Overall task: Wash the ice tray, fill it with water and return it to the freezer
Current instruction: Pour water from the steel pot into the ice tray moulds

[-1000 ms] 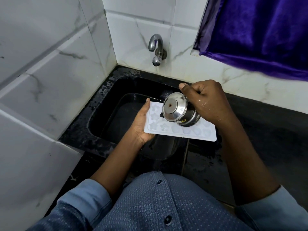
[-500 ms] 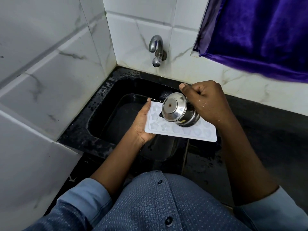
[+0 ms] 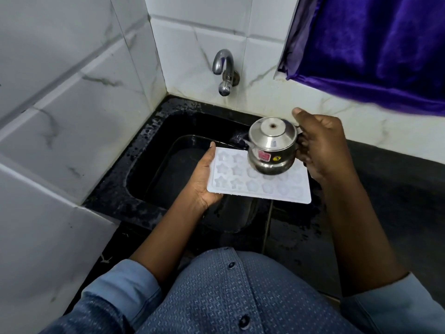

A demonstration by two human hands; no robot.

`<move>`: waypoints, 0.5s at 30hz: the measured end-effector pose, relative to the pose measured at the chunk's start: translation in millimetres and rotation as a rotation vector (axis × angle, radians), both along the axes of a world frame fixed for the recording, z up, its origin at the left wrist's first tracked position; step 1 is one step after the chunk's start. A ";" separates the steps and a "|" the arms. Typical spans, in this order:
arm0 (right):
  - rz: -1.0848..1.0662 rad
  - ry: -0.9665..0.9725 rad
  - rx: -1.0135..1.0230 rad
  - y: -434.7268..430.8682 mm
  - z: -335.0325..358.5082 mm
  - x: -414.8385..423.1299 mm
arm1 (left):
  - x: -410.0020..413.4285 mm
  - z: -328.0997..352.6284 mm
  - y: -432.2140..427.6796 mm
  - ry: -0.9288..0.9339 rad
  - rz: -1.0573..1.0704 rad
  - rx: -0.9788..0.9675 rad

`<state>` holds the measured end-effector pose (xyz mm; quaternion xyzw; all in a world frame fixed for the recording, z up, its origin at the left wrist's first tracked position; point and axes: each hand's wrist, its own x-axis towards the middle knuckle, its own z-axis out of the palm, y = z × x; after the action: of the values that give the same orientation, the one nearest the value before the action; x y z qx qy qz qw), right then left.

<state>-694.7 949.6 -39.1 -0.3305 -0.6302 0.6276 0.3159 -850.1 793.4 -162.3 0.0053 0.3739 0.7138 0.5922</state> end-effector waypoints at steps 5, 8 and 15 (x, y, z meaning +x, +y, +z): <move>-0.165 0.143 -0.143 18.2 -5.1 15.0 | 1.1 0.2 -0.9 0.042 -0.012 -0.012; -0.238 0.180 -0.169 36.7 -12.2 27.8 | 0.9 -2.5 -1.2 0.043 -0.015 -0.024; -0.376 0.260 -0.282 93.1 -51.1 54.2 | 1.7 -7.7 -1.2 0.058 -0.013 -0.058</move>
<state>-640.5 1042.7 -90.2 -0.3989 -0.4182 0.6767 0.4562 -848.4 792.2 -169.9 0.0114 0.4112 0.6983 0.5859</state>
